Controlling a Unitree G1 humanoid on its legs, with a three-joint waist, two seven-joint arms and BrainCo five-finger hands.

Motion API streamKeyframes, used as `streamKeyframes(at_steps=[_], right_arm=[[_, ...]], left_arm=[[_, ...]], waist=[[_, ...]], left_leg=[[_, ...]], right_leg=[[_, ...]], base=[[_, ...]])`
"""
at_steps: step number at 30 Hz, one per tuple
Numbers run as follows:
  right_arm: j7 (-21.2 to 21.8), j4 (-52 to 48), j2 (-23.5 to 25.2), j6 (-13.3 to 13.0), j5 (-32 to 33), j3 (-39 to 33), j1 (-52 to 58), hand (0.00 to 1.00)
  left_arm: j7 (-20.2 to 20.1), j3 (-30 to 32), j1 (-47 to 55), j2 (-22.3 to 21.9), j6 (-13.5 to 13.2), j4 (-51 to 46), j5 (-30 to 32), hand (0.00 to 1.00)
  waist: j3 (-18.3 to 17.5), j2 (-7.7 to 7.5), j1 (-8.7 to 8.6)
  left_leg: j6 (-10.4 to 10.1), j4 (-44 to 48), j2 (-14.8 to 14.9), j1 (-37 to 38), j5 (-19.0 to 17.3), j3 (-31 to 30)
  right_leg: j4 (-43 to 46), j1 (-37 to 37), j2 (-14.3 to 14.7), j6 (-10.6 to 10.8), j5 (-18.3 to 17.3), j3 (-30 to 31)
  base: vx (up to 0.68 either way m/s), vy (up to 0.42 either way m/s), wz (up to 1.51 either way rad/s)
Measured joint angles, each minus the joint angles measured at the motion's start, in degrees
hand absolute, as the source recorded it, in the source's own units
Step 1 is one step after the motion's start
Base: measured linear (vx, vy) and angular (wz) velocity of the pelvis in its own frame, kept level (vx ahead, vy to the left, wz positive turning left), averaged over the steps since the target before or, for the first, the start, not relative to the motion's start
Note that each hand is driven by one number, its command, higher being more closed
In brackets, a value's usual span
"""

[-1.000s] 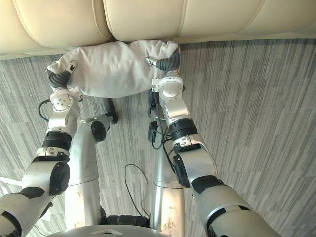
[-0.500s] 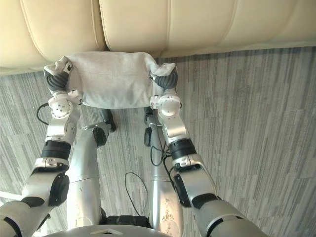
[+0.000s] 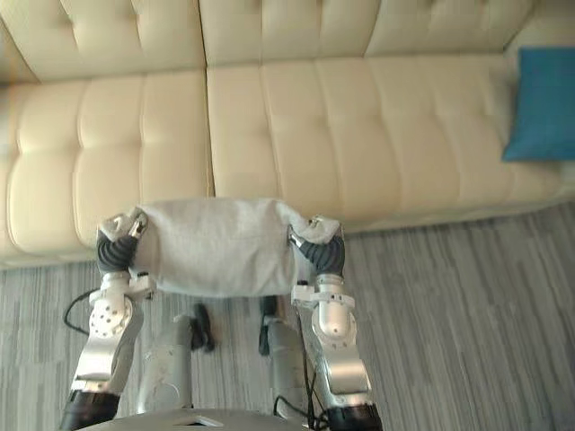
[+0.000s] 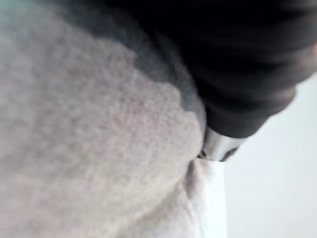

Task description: Pick up cushions and gather them together orderly.

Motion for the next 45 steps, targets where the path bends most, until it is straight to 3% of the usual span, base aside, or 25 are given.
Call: streamKeyframes(at_steps=[5, 8, 10, 13, 15, 17, 20, 22, 24, 25, 27, 28, 29, 31, 33, 34, 35, 38, 41, 42, 45], right_arm=[[0.7, 0.4, 0.0, 0.0, 0.1, -0.2, 1.0, 1.0], [1.1, 2.4, 0.0, 0.0, 0.1, -0.1, 0.9, 1.0], [1.7, 4.9, 0.1, 0.0, 0.2, 0.1, 0.7, 1.0], [2.6, 7.6, 0.0, 0.0, 0.7, 0.2, 0.1, 1.0], [2.7, 7.8, -0.2, 0.0, 1.1, 0.2, 0.0, 1.0], [2.9, 7.9, -2.3, 0.0, 1.3, 0.1, -0.2, 1.0], [2.9, 7.4, -4.5, 0.1, 2.5, -1.3, 1.6, 1.0], [2.9, 6.0, -4.6, 0.1, 2.9, -1.9, 3.5, 1.0], [2.9, 2.1, -4.9, 0.1, 3.1, -2.5, 6.2, 1.0], [2.9, -0.1, -4.9, 0.0, 3.5, -2.5, 7.0, 1.0], [2.9, -1.4, -4.9, 0.0, 3.5, -2.6, 7.1, 1.0], [2.8, -2.0, -4.9, 0.0, 3.5, -2.9, 7.1, 1.0], [2.8, -2.0, -4.9, 0.0, 3.5, -3.0, 7.1, 1.0], [2.4, -2.0, -4.8, 0.1, 3.5, -3.0, 7.1, 1.0], [2.3, -2.0, -4.9, 0.1, 3.4, -3.3, 7.4, 1.0], [2.4, -1.8, -4.4, 0.3, 3.4, -3.4, 7.4, 1.0], [2.3, -1.8, -3.3, 0.3, 3.4, -3.4, 7.4, 1.0], [2.5, -1.8, -1.2, 0.3, 3.1, -2.7, 6.6, 1.0], [2.4, -1.4, -0.8, 0.3, 2.5, -2.3, 4.6, 1.0], [2.3, -0.6, -1.0, 0.3, 2.2, -2.3, 2.4, 1.0], [0.5, 2.4, -1.0, 0.3, 2.1, -2.2, -5.1, 1.0]], left_arm=[[-1.3, -1.0, 1.9, 0.0, 0.0, 0.0, 0.1, 1.0], [-1.5, -1.0, 2.5, 0.6, 0.1, 0.0, 0.2, 1.0], [-1.8, -1.0, 2.7, 1.6, 0.1, 0.0, 0.3, 1.0], [-1.9, -1.0, 3.0, 2.5, 0.2, 0.0, 0.5, 1.0], [-1.9, -1.0, 3.2, 2.5, 0.2, 0.1, 0.5, 1.0], [-2.2, -1.9, 3.3, 2.1, 0.3, 1.2, 0.5, 1.0], [-2.7, -4.2, 3.3, -0.3, 0.7, 1.6, 0.6, 1.0], [-3.4, -4.4, 3.3, -1.1, 0.7, 1.6, 0.5, 1.0], [-3.8, -4.9, 3.4, -1.5, 0.7, 1.5, 0.5, 1.0], [-3.8, -4.9, 3.5, -1.2, 0.7, 1.5, 0.4, 1.0], [-4.1, -4.8, 3.4, -1.2, 0.7, 1.3, 0.2, 1.0], [-4.7, -4.8, 3.3, -1.4, 0.7, 1.0, 0.0, 1.0], [-4.9, -4.8, 3.2, -1.6, 0.7, 1.0, 0.0, 1.0], [-5.2, -4.8, 3.1, -1.7, 0.7, 0.9, 0.1, 1.0], [-5.6, -4.8, 3.1, -1.9, 0.9, 0.9, 0.1, 1.0], [-5.7, -4.8, 2.9, -1.8, 1.0, 0.9, 0.3, 1.0], [-5.7, -4.7, 2.4, -1.2, 1.0, 0.8, 0.5, 1.0], [-5.7, -3.7, 2.8, 0.4, 1.0, 0.0, 0.5, 1.0], [-5.6, -3.0, 1.7, 1.0, 1.0, -0.4, 2.1, 1.0], [-4.3, -2.8, 0.3, 1.1, 1.1, -0.4, 5.4, 1.0], [-0.5, -2.4, -5.2, 1.2, 1.3, 0.0, 6.8, 1.0]], waist=[[-0.7, -0.23, -0.5], [-0.8, -0.47, -0.63], [-1.0, -0.72, -0.9], [-1.8, -2.09, -0.74], [-2.2, -2.41, -1.01], [-2.9, -1.2, -1.83], [-3.9, 1.64, -2.58], [-3.8, 2.2, -2.91], [-3.8, 2.84, -1.96], [-3.9, 3.07, -1.4], [-3.9, 3.25, -1.35], [-4.0, 3.47, -0.84], [-3.9, 3.41, -0.43], [-3.9, 3.33, 0.2], [-4.1, 3.71, 0.47], [-4.4, 3.6, 0.44], [-4.4, 2.74, 0.06], [-4.5, 0.94, 1.43], [-4.5, 0.59, 1.65], [-4.7, -0.01, 1.85], [-4.8, -1.02, 1.84]], left_leg=[[-0.3, -0.4, -1.5, 4.7, -2.1, 1.3], [0.0, -0.7, -1.2, 7.0, -3.3, 1.2], [0.1, -1.5, -1.2, 8.0, -3.3, 1.1], [-0.1, -3.6, -1.3, 9.3, -3.4, 0.9], [-1.7, -4.3, -1.5, 9.5, -3.5, 0.4], [-4.1, -7.5, -2.6, 9.6, -2.5, -3.7], [-6.2, -7.7, -0.6, 10.9, -0.9, -6.1], [-6.0, -0.4, 1.7, 8.9, -0.8, -8.4], [-4.6, 12.5, 4.7, 3.8, 2.7, -10.5], [-4.3, 17.7, 5.9, 1.1, 6.1, -10.3], [-3.5, 21.7, 6.8, -1.1, 9.9, -9.8], [-3.2, 23.8, 7.5, -2.8, 7.6, -9.5], [-2.9, 22.2, 7.6, -3.1, 4.7, -8.7], [-2.1, 15.1, 7.3, -3.0, 2.3, -6.7], [-1.4, 2.1, 5.9, -1.4, 7.2, -5.1], [-3.8, -0.8, 4.8, -0.1, 6.0, -5.6], [-4.2, -4.4, 3.0, 1.0, 5.7, -5.3], [-3.7, -6.6, 1.2, 2.4, 5.3, -2.9], [-3.4, -6.6, 1.3, 2.1, 4.7, -1.7], [-3.4, -6.7, 1.2, 1.7, 4.7, -0.8], [-3.1, -6.7, 1.2, -0.6, 5.2, 0.4]], right_leg=[[7.7, -0.1, -1.4, 2.1, -3.8, 0.9], [13.5, -1.5, -2.0, 2.4, -3.7, -1.5], [17.2, -3.4, -3.4, 1.4, -5.5, -3.4], [11.3, -4.5, -5.1, 1.3, -7.4, -4.4], [6.3, -4.1, -5.3, 1.1, -5.1, -4.2], [6.3, -4.3, -4.7, -0.4, -2.8, -4.8], [9.2, -3.1, -3.4, -1.9, -6.4, -8.5], [8.9, 0.2, -2.6, -2.7, -7.8, -10.9], [7.6, 3.9, -1.2, -3.5, -8.6, -12.4], [6.8, 5.3, -0.9, -3.7, -9.3, -12.4], [5.5, 6.4, -1.2, -4.1, -9.9, -12.3], [4.8, 6.9, -1.4, -4.5, -10.2, -12.2], [4.5, 7.6, -1.8, -4.6, -10.3, -12.2], [4.7, 8.1, -2.9, -4.3, -10.3, -12.3], [5.4, 8.0, -4.0, -2.2, -10.7, -12.1], [5.5, 7.9, -4.3, -0.8, -11.2, -11.3], [5.0, 7.5, -5.2, -0.5, -11.0, -10.0], [2.6, 7.8, -6.2, 1.1, -9.6, -6.6], [0.2, 7.6, -6.1, 1.9, -7.8, -4.9], [-0.5, 6.5, -6.0, 2.2, -7.1, -3.8], [-1.2, 3.8, -5.9, 2.6, -5.1, -2.3]], base=[[0.04, 0.032, -0.11], [0.0, -0.015, 0.0], [0.02, -0.078, 0.09], [0.12, -0.156, 0.04], [0.2, -0.188, 0.09], [0.32, -0.211, 0.16], [0.31, -0.144, 0.26], [0.3, -0.128, 0.48], [0.27, -0.103, 0.25], [0.24, -0.055, 0.04], [0.19, 0.013, 0.08], [0.17, 0.093, 0.03], [0.17, 0.107, 0.02], [0.15, 0.145, 0.04], [0.13, 0.24, 0.04], [0.1, 0.224, 0.21], [0.09, 0.293, 0.3], [0.02, 0.16, -0.08], [-0.05, 0.087, -0.37], [-0.07, 0.05, -0.32], [-0.07, 0.034, -0.29]])
